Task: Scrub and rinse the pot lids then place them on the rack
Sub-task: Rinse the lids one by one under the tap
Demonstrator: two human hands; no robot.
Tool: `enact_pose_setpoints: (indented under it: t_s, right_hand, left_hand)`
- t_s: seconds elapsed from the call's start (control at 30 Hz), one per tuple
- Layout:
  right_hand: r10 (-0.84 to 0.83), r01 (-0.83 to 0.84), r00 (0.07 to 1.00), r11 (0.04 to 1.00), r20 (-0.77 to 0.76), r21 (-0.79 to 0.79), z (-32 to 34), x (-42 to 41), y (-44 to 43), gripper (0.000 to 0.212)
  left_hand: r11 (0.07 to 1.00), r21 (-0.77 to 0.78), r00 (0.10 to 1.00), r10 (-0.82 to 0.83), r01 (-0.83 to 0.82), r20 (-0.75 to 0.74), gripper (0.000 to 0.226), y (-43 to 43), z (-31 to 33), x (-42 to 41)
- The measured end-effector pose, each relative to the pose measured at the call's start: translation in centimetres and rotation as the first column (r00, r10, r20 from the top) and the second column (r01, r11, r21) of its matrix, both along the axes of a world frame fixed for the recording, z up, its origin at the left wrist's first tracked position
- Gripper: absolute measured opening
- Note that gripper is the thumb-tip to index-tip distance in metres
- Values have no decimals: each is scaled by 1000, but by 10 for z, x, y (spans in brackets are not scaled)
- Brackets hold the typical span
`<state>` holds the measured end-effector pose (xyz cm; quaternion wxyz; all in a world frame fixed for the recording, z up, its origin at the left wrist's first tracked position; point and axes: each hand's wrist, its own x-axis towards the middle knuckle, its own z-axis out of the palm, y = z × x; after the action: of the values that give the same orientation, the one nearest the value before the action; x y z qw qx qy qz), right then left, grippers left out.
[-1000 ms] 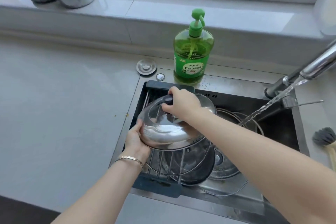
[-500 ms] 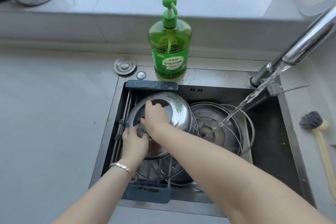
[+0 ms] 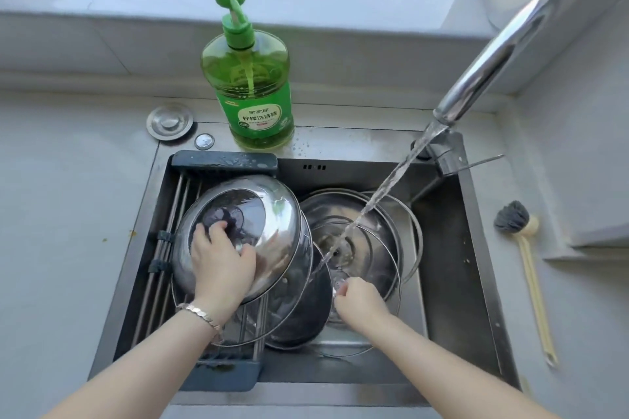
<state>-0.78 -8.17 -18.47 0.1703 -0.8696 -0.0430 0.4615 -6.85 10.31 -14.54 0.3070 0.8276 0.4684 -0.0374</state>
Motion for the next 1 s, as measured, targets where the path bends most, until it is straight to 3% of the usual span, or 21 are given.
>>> enact_pose_setpoints:
  t_s: [0.03,0.17,0.33,0.47,0.67,0.83,0.9,1.0]
  right_hand:
    - [-39,39,999,999,14,1,-12,6,-2,15]
    - [-42,42,999,998,12,43,-53,21,20,61]
    - [-9,9,1000,1000,16,-2,-65,17,39,31]
    - [26,-28,998,999,56,46,-33,20,34,32]
    - [67,-62,985,997,157,-34,53,55,-21,34]
    - [-69,66,984,998,165,21,124,84,-74,26]
    - [-190,172,973,976,131,137,147,88,-95,18]
    - [-359,333,933,890,28,313,169,88,-121,24]
  left_hand:
    - [1000,16,1000,-9,8,8,53,-2,2,2]
    - [995,100,997,-34,26,71,52,-10,6,4]
    - [994,84,986,-85,73,144,48,-22,20,10]
    - [994,47,984,-101,95,148,45,-27,25,13]
    - [989,-4,971,-147,150,191,37,-47,40,18]
    - [970,-96,948,-192,222,253,33,-66,59,25]
    - [954,-202,964,-183,221,191,34,-74,69,29]
    - [929,-345,990,-140,135,10,48,-83,76,32]
